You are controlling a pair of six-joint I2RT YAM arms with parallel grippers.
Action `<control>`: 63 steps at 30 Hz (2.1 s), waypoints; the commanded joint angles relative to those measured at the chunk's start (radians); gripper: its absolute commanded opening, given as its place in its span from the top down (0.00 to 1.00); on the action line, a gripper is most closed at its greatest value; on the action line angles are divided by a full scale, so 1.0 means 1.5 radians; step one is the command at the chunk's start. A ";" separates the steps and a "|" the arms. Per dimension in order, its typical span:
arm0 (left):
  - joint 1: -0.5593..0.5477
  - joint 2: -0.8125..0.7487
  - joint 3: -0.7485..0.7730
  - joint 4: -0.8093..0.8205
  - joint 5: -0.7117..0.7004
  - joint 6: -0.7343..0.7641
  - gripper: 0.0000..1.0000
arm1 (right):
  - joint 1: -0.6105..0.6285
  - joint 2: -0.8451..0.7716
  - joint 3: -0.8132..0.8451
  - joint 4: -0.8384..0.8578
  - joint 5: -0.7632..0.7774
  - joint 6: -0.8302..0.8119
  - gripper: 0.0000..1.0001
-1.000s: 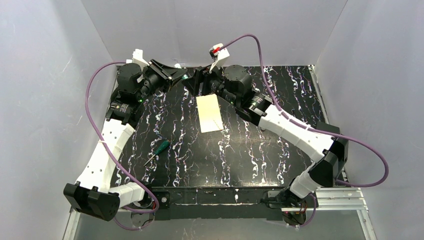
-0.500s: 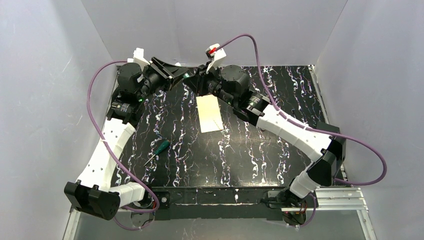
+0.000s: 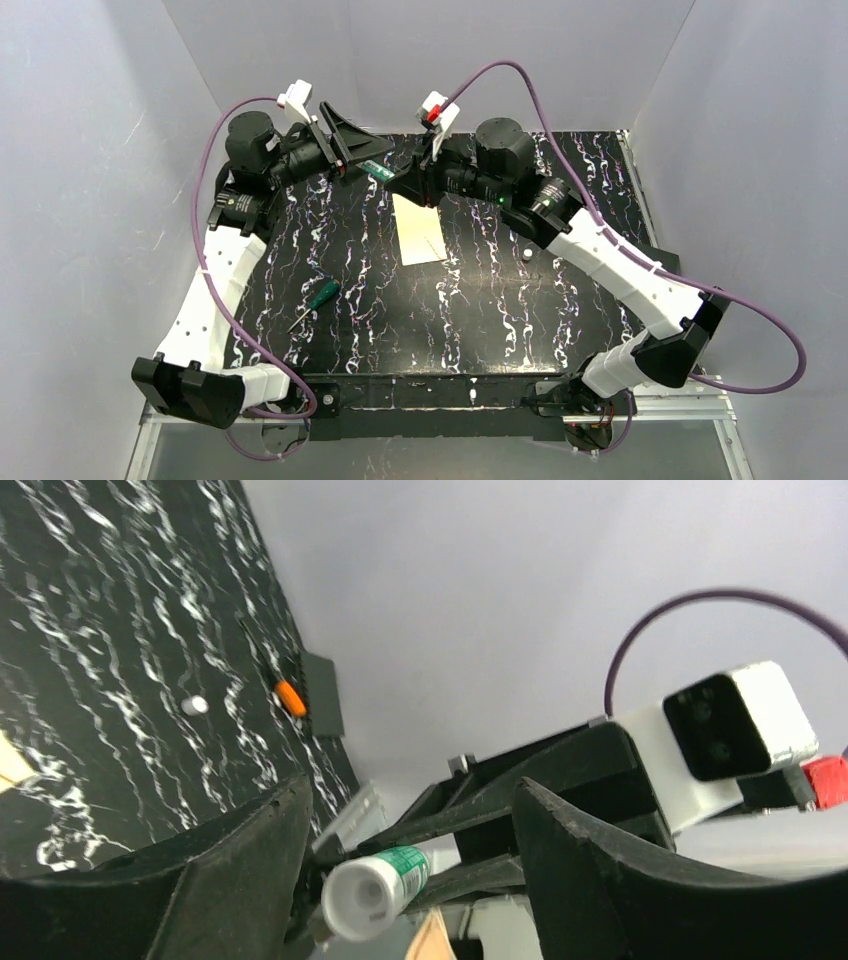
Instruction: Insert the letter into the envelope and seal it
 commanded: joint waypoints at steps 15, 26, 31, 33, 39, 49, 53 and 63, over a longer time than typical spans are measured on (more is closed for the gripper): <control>0.006 0.019 0.011 0.044 0.227 0.008 0.61 | -0.061 -0.008 0.072 -0.083 -0.107 -0.048 0.99; 0.008 0.051 0.018 0.091 0.236 -0.031 0.65 | -0.094 0.007 0.081 -0.104 -0.207 -0.041 0.99; 0.008 0.051 -0.001 0.119 0.244 -0.039 1.00 | -0.099 0.007 0.075 -0.090 -0.193 -0.034 0.99; 0.008 0.045 -0.018 0.124 0.245 -0.034 1.00 | -0.101 0.011 0.078 -0.086 -0.185 -0.024 0.96; 0.011 0.025 0.003 -0.073 0.100 0.167 1.00 | -0.119 -0.025 0.024 -0.087 -0.022 0.045 0.05; 0.017 -0.091 -0.245 -0.117 -0.326 0.273 1.00 | -0.298 -0.079 -0.304 -0.240 0.284 0.231 0.09; 0.017 -0.091 -0.261 -0.110 -0.305 0.274 1.00 | -0.324 -0.004 -0.281 -0.345 0.405 0.269 0.09; 0.017 -0.076 -0.259 -0.113 -0.278 0.272 1.00 | -0.397 0.131 -0.293 -0.309 0.331 0.261 0.36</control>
